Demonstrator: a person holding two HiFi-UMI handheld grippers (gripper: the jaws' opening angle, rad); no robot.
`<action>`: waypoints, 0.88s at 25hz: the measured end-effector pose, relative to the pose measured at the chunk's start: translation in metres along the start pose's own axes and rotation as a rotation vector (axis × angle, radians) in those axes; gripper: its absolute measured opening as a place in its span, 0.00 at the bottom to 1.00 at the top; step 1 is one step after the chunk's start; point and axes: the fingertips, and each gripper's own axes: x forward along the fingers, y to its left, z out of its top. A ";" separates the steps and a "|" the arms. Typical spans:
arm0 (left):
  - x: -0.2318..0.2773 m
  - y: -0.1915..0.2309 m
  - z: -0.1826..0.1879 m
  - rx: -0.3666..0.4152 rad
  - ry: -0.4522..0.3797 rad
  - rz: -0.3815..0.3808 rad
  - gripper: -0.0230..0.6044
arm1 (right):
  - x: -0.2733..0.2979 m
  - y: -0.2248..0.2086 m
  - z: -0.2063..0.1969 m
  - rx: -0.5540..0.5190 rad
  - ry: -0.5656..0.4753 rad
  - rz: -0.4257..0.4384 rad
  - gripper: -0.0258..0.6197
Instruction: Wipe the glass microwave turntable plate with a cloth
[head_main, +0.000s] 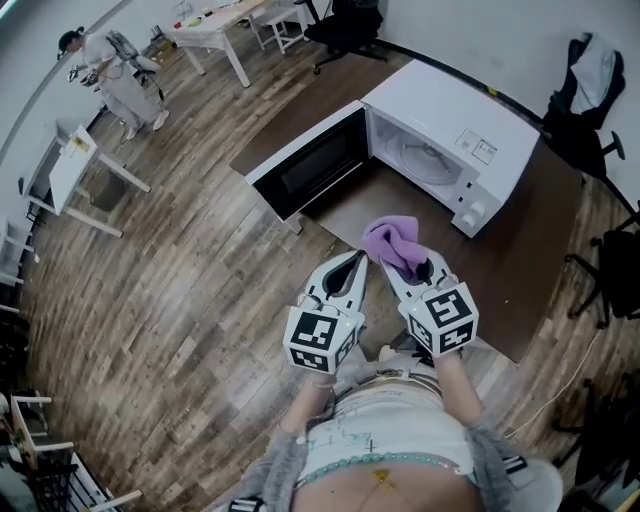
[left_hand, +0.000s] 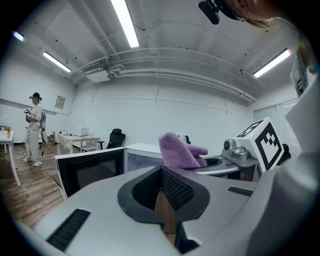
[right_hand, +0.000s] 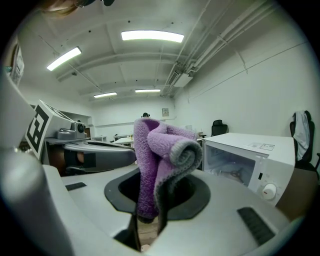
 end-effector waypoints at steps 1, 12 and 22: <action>0.004 0.007 0.002 0.002 0.002 -0.014 0.05 | 0.007 -0.001 0.003 0.000 0.000 -0.009 0.20; 0.036 0.079 0.017 0.040 0.027 -0.164 0.05 | 0.082 -0.007 0.025 0.009 -0.004 -0.129 0.20; 0.050 0.099 0.014 0.092 0.071 -0.348 0.05 | 0.098 -0.014 0.016 0.068 0.008 -0.293 0.20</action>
